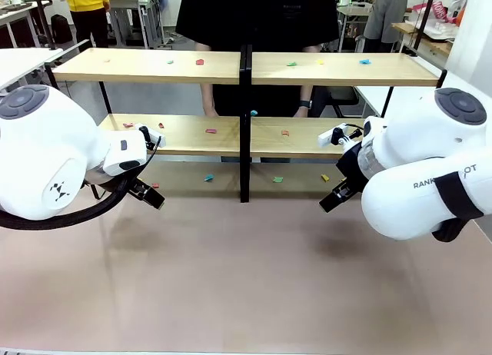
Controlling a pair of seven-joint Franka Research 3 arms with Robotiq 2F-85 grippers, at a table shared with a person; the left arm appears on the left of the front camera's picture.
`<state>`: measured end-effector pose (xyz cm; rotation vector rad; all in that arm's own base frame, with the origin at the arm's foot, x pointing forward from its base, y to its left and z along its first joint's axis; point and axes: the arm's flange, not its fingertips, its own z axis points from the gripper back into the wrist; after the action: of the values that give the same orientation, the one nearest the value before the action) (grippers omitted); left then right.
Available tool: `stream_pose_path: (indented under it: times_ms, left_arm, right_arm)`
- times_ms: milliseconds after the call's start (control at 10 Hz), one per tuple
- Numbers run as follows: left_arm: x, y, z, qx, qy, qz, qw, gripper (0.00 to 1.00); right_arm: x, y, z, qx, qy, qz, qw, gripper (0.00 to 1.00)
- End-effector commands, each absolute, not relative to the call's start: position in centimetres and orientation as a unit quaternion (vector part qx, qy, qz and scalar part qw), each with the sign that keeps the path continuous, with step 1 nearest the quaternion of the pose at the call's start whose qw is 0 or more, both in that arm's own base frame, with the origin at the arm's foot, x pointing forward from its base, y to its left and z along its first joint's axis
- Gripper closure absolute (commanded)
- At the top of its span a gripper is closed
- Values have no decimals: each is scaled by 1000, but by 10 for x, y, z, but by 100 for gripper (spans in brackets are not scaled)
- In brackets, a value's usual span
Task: Clean the shelves.
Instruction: Pick up the Duster when the human hands it over.
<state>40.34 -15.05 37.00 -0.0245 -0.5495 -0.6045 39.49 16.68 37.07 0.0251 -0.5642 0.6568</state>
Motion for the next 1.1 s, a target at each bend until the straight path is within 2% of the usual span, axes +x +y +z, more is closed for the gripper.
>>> stream_pose_path:
  times_ms: [0, 100, 200, 300, 400, 500, 600, 800, 1000]
  left_arm:
    - [403, -151, 370, -12, -267, -294, 917, 0]
    - [403, -150, 370, -12, -267, -294, 918, 0]
    - [388, -143, 384, -54, -243, -345, 905, 0]
    - [365, -119, 407, -103, -207, -367, 901, 0]
    - [349, -103, 430, -140, -194, -360, 902, 0]
    - [325, -88, 475, -175, -200, -353, 897, 0]
    - [305, -72, 504, -168, -242, -332, 896, 0]
    - [262, -36, 553, -170, -344, -323, 865, 0]
    - [225, -1, 601, -168, -396, -308, 849, 0]
  right_arm:
    - [395, 167, 371, 12, -273, 318, 908, 0]
    - [393, 166, 383, 25, -255, 349, 902, 0]
    - [395, 152, 397, 38, -209, 351, 912, 0]
    - [392, 126, 429, 115, -163, 318, 927, 0]
    - [384, 107, 459, 149, -165, 261, 939, 0]
    - [371, 90, 485, 197, -164, 229, 939, 0]
    - [356, 70, 513, 209, -192, 183, 941, 0]
    - [319, 33, 569, 171, -278, 163, 931, 0]
    - [298, 0, 620, 127, -319, 132, 930, 0]
